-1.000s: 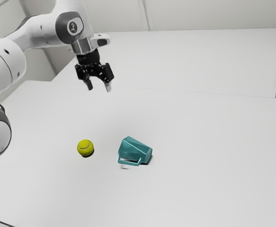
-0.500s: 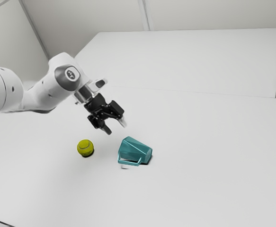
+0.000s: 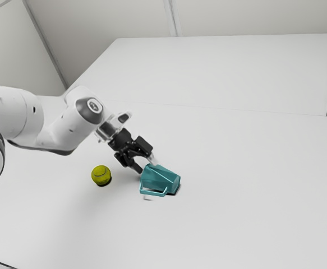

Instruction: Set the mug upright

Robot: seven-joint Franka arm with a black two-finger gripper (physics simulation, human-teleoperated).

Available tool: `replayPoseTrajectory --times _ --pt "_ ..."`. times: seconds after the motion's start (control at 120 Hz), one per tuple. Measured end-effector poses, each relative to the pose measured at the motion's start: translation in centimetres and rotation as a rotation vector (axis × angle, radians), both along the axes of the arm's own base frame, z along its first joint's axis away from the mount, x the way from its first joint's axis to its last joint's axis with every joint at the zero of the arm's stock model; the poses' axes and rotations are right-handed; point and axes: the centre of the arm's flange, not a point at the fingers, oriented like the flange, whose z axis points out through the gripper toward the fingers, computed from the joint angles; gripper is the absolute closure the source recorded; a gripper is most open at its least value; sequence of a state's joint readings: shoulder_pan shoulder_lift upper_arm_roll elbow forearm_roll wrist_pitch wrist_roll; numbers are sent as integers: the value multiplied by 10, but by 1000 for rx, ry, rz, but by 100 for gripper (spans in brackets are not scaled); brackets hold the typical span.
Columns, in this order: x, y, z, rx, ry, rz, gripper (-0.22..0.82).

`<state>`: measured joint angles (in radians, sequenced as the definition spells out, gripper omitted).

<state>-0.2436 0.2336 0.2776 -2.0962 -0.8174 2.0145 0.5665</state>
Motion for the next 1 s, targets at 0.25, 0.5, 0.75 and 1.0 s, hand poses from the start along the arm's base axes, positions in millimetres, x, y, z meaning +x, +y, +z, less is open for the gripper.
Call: replayPoseTrajectory --times 0.25,0.5,0.75,1.0 --pt "-6 -2 -10 -62 -49 -29 0" --pt "-10 -5 -20 -123 -86 -43 0" --pt "-14 -6 -25 -158 -115 -61 6" --pt "-16 -7 -27 -174 -139 -80 24"
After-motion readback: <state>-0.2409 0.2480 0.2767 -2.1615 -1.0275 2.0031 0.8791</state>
